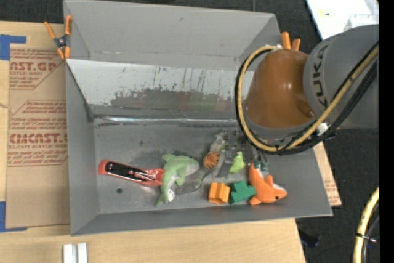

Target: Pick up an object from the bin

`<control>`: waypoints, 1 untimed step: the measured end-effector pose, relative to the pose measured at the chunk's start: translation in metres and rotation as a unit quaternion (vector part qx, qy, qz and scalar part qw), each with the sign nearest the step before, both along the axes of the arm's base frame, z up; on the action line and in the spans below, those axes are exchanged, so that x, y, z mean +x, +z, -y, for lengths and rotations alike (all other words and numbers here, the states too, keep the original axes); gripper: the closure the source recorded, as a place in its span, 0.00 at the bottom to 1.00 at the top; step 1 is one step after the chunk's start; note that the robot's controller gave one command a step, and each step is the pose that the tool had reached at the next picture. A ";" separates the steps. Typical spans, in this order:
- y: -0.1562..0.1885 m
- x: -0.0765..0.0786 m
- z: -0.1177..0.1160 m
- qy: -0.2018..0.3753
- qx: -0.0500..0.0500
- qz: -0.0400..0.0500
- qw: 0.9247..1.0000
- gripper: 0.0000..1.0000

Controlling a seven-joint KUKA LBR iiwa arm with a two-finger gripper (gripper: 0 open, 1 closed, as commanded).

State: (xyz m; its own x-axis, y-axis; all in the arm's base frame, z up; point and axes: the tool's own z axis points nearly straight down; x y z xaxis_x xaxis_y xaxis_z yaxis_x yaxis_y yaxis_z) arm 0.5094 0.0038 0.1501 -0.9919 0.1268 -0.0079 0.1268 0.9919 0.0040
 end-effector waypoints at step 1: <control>0.027 0.020 0.023 0.006 -0.001 0.000 1.000 1.00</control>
Offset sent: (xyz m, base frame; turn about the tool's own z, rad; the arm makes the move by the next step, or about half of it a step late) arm -0.0069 -0.0437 -0.0612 0.0182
